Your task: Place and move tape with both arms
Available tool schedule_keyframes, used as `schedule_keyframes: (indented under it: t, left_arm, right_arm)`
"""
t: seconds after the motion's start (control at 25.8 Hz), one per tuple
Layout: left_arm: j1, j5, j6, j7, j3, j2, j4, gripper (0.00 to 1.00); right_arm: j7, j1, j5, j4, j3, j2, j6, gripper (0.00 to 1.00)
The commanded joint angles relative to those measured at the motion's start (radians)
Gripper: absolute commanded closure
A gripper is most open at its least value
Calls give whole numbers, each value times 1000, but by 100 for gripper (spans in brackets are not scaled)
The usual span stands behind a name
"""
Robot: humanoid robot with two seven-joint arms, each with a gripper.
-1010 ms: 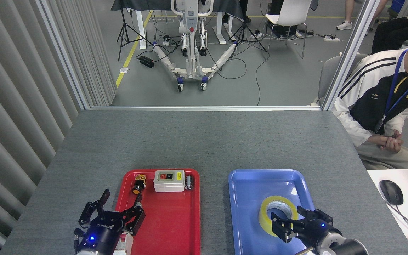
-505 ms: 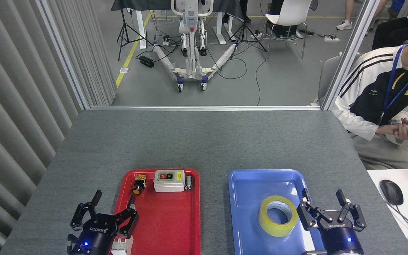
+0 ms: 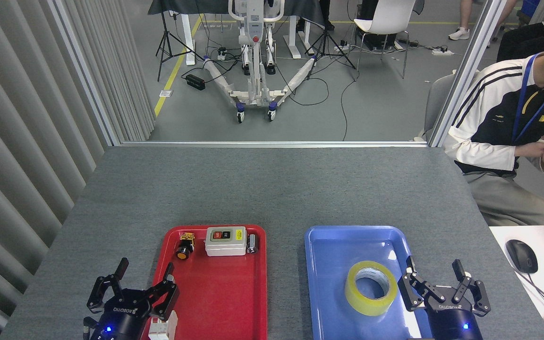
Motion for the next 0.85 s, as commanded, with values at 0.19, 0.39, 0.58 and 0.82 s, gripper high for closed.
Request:
schedule_keyframes:
  t: [0.19,0.39,0.58,0.82]
  left_arm:
    - [0,1,-2,-3,5,-2,3,0]
    - [0,1,-2,-1,3,-1,5,0]
    - [0,12,-1,7,3,2,3,0]
    - [0,12,-1,7,3,1,5,0]
  right_arm:
    - [7,20,-1,-10,0,-10,2,0]
    - [7,23,-1,-13,0,-10,3,0]
    - [7,23,-1,-13,0,-10,2,0]
    - [7,25,-2,-15,2,-10,2,0]
